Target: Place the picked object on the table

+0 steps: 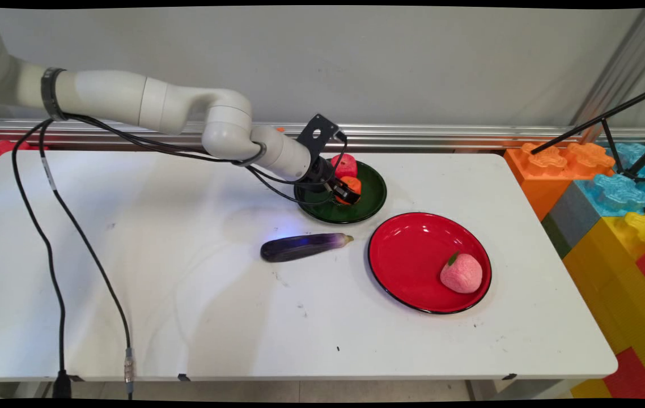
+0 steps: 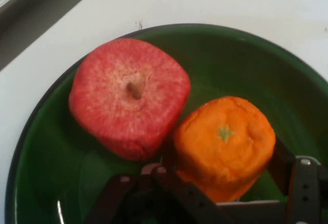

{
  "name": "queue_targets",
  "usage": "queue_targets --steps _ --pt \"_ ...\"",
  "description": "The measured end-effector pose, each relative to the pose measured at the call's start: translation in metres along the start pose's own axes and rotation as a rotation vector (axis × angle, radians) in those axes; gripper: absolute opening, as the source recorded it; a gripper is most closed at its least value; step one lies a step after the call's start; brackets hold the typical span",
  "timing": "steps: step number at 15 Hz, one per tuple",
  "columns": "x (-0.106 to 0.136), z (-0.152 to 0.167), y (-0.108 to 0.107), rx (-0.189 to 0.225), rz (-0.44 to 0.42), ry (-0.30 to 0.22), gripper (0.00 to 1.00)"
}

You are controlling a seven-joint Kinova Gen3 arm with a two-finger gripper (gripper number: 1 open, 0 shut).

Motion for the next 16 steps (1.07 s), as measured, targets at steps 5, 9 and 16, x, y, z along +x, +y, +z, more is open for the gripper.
queue_targets --steps 5,9,16 --pt "0.02 -0.023 0.009 -0.014 0.006 0.014 0.0" --pt "0.047 -0.059 0.022 -0.022 0.033 0.024 0.0" --pt "0.058 -0.14 0.063 -0.133 0.069 -0.022 0.0"
